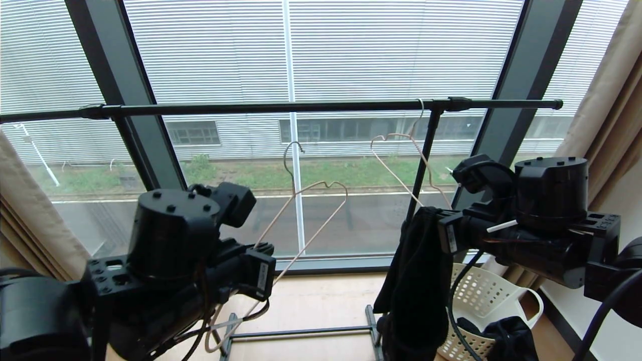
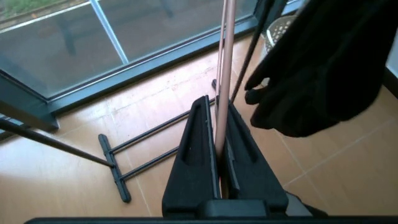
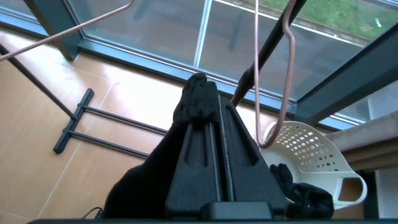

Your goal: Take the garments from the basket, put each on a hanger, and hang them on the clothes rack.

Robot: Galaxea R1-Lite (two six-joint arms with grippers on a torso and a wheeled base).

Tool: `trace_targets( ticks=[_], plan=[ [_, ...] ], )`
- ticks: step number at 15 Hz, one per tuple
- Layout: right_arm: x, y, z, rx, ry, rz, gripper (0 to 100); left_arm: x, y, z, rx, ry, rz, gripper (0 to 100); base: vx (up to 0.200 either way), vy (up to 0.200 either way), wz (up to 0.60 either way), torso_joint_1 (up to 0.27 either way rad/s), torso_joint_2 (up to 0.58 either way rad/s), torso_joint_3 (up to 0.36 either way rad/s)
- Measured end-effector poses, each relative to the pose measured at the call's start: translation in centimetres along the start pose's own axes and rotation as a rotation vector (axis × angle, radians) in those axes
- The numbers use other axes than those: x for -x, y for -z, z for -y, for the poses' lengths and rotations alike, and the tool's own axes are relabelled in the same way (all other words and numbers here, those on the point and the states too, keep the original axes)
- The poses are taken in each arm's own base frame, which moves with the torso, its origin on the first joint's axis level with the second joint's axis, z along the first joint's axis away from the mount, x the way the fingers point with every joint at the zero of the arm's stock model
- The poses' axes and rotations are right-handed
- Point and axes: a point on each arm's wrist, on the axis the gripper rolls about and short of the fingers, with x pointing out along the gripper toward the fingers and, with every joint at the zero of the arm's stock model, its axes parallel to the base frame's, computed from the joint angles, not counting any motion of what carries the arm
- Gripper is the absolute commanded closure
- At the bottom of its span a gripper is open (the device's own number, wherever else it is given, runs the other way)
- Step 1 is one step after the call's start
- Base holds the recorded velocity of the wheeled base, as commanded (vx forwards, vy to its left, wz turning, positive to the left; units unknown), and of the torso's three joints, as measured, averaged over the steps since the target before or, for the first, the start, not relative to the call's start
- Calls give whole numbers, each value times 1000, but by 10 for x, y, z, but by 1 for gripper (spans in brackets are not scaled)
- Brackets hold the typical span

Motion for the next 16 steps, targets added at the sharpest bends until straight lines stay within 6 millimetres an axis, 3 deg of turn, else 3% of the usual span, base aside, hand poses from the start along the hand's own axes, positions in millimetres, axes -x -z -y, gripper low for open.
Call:
trace_targets(
  ticks=[4, 7, 10, 16],
  plan=[
    [-9, 2, -9, 21, 154, -15, 100, 34, 38, -9, -94, 152, 33, 100, 0, 0, 0, 0, 0, 0],
    [-22, -1, -16, 26, 297, -10, 100, 47, 54, -10, -195, 221, 55, 100, 0, 0, 0, 0, 0, 0],
    [-36, -5, -21, 7, 344, 37, 100, 51, 58, -4, -212, 264, 57, 100, 0, 0, 0, 0, 0, 0],
    [-45, 1, -26, 13, 338, 21, 100, 50, 61, 3, -229, 298, 40, 100, 0, 0, 0, 0, 0, 0]
  ],
)
